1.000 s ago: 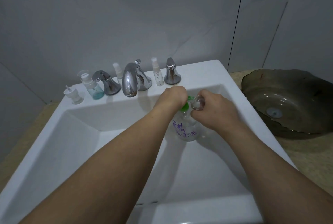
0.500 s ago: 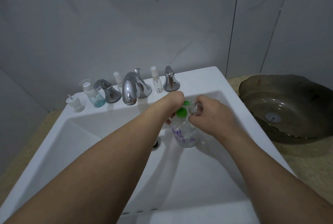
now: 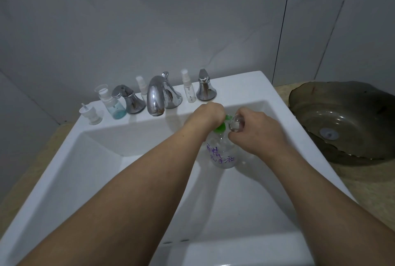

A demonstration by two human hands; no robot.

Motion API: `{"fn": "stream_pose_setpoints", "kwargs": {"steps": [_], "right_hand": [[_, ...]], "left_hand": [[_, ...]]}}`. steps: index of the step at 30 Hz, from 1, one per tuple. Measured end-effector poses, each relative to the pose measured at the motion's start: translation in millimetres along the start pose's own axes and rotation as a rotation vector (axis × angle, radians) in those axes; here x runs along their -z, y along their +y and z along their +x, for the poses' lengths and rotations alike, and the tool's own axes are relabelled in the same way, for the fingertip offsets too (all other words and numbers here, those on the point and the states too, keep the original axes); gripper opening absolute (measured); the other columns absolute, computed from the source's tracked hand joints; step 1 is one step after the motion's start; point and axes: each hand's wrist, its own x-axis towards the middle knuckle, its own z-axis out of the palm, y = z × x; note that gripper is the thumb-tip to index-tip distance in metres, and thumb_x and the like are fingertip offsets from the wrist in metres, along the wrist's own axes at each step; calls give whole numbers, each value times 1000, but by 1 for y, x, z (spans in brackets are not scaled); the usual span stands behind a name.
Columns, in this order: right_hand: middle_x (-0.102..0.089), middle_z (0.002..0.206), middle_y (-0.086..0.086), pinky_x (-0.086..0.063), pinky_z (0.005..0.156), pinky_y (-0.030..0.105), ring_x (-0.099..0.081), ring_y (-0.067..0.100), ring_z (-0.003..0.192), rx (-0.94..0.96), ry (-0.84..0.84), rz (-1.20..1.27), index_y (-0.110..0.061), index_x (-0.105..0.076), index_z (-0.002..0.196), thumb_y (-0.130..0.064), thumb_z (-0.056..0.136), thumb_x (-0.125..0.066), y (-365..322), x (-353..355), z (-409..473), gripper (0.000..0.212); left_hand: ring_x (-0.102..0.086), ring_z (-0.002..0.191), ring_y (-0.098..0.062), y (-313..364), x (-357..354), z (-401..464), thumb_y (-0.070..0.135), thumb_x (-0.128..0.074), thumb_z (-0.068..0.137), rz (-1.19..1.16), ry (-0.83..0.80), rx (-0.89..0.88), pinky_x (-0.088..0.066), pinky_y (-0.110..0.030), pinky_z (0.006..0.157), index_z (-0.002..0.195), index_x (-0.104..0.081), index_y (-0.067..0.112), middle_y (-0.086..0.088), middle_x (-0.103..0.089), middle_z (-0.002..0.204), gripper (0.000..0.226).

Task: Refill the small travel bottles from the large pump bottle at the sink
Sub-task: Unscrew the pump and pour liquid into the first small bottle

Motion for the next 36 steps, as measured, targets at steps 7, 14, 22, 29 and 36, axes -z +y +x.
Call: {"fn": "stream_pose_setpoints", "kwargs": {"steps": [7,14,22,29,36], "right_hand": [[-63,90,-5,-38,66,28,-59,24,86,7,11,28,-28,-50,94,-38,72,-64,-2,1,0,28],[-65,91,-4,-39,66,29,-60,24,88,30,49,58,-24,-53,97,-37,72,-65,-2,2,-1,30],[-65,91,-4,-41,67,30,-61,24,87,-3,32,59,-25,-52,96,-36,72,-65,1,0,0,29],[-65,95,-2,-41,70,30,-61,26,91,-12,-5,22,-26,-51,95,-36,71,-65,2,-2,1,29],[-66,92,-3,-48,72,32,-61,25,89,-8,11,9,-25,-54,98,-36,70,-64,1,-1,1,31]], "left_hand": [[-63,85,-32,1,12,-12,12,-28,96,-60,-94,74,-39,-35,49,106,-57,-1,-19,-62,106,33],[-57,73,-25,3,23,-20,22,-26,95,-61,-167,114,-34,-30,47,109,-58,3,-12,-62,93,40],[-63,98,-38,5,11,-16,11,-27,97,-40,-90,84,-37,-36,46,118,-56,-5,-23,-61,116,39],[-58,113,-42,-1,-1,9,2,-33,99,-69,-9,3,-51,-49,93,123,-56,-8,-26,-58,126,35],[-61,106,-42,-3,1,3,1,-34,93,-36,-32,-5,-54,-52,82,117,-60,-5,-25,-61,120,36]]}}
